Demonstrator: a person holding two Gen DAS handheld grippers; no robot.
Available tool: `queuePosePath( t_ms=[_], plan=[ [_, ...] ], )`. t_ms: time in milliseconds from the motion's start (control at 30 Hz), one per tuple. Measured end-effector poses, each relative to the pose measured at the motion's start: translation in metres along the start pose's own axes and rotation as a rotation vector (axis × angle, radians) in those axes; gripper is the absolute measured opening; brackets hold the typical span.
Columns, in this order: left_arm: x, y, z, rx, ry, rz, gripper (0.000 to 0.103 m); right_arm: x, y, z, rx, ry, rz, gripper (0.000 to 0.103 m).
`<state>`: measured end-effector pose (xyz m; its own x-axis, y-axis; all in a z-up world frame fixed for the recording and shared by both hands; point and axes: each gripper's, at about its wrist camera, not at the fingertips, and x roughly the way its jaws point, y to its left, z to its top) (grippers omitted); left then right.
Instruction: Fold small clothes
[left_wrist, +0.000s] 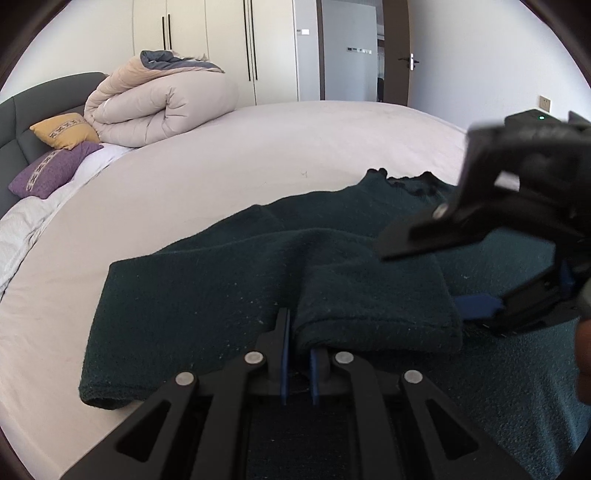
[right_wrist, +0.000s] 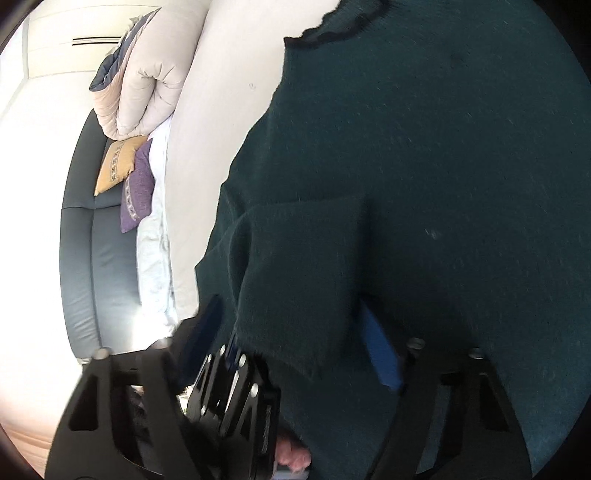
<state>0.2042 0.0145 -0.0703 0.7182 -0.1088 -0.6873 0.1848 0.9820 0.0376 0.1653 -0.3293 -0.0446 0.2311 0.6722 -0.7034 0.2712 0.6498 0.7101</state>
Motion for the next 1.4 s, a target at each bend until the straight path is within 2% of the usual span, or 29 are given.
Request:
queuePosePath(
  t_ms=[67, 100, 167, 267, 333, 400, 500, 567, 633, 767, 833, 967, 1200, 1400],
  plan=[
    [0.0, 0.002, 0.0, -0.016, -0.002, -0.004, 0.01, 0.0, 0.007, -0.002, -0.04, 0.006, -0.01, 0.025],
    [-0.001, 0.004, 0.0, -0.022, -0.004, -0.006, 0.01, 0.004, 0.007, -0.001, -0.051, 0.009, -0.02, 0.023],
    [-0.001, 0.006, 0.0, -0.029, -0.001, -0.016, 0.012, 0.006, 0.009, -0.001, -0.088, -0.007, -0.052, 0.011],
    [-0.012, 0.01, 0.002, -0.055, -0.026, -0.041, 0.027, -0.007, 0.019, -0.003, -0.108, -0.052, -0.08, 0.009],
    [-0.029, 0.017, 0.0, -0.108, -0.066, -0.074, 0.045, -0.024, 0.025, 0.0, -0.155, -0.111, -0.134, 0.009],
    [-0.043, 0.027, -0.004, -0.16, -0.114, -0.097, 0.052, -0.041, 0.022, 0.007, -0.172, -0.143, -0.166, 0.008],
    [-0.052, 0.053, -0.005, -0.264, -0.132, -0.133, 0.052, -0.07, 0.013, 0.014, -0.198, -0.194, -0.245, 0.008],
    [-0.049, 0.078, -0.003, -0.364, -0.115, -0.157, 0.051, -0.084, 0.005, 0.022, -0.199, -0.224, -0.279, 0.007],
    [-0.046, 0.103, 0.002, -0.44, -0.101, -0.145, 0.041, -0.097, -0.003, 0.032, -0.197, -0.249, -0.323, 0.007],
    [-0.046, 0.132, 0.015, -0.48, -0.102, -0.101, 0.03, -0.116, -0.013, 0.043, -0.215, -0.296, -0.408, 0.007],
    [-0.044, 0.138, 0.023, -0.467, -0.095, -0.091, 0.021, -0.125, -0.022, 0.048, -0.195, -0.307, -0.418, 0.007],
    [-0.04, 0.133, 0.042, -0.399, -0.087, -0.088, 0.017, -0.131, -0.031, 0.047, -0.166, -0.325, -0.427, 0.007],
    [-0.02, 0.103, 0.054, -0.273, -0.01, -0.111, 0.016, -0.145, -0.043, 0.042, -0.165, -0.335, -0.46, 0.007],
    [0.011, 0.084, 0.053, -0.204, 0.081, -0.089, 0.016, -0.154, -0.047, 0.036, -0.162, -0.312, -0.461, 0.007]
  ],
)
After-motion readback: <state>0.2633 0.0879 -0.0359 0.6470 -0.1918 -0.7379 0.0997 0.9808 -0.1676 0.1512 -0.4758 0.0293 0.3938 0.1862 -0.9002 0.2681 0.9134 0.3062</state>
